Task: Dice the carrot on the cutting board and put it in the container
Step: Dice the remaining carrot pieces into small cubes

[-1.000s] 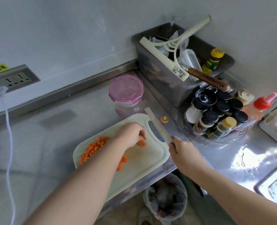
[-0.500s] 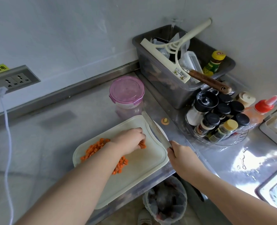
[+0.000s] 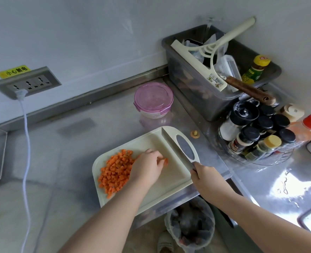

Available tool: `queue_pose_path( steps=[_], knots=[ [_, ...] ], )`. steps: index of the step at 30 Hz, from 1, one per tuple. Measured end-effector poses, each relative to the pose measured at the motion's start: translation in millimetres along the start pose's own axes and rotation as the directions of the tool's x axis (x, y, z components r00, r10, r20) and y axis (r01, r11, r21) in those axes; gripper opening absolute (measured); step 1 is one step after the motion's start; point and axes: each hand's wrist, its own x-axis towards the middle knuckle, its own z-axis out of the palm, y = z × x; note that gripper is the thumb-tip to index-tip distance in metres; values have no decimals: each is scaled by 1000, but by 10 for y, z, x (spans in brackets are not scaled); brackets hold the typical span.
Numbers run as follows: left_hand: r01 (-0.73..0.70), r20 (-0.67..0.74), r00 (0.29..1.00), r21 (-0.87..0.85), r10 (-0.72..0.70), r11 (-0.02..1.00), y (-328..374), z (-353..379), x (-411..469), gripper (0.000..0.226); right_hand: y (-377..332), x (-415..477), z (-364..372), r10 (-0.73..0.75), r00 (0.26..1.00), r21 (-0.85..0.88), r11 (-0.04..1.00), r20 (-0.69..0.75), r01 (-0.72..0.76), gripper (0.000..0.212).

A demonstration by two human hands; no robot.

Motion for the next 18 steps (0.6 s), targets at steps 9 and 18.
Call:
queue_pose_path(
  steps=[9, 18],
  knots=[
    [53, -15, 998, -63, -54, 997, 39, 56, -39, 12, -46, -10, -1, -11, 1000, -11, 1000, 16, 11, 36],
    [46, 0, 999, 31, -46, 998, 102, 30, -59, 16, -39, -18, -13, -17, 1000, -1, 1000, 21, 17, 36]
  ],
)
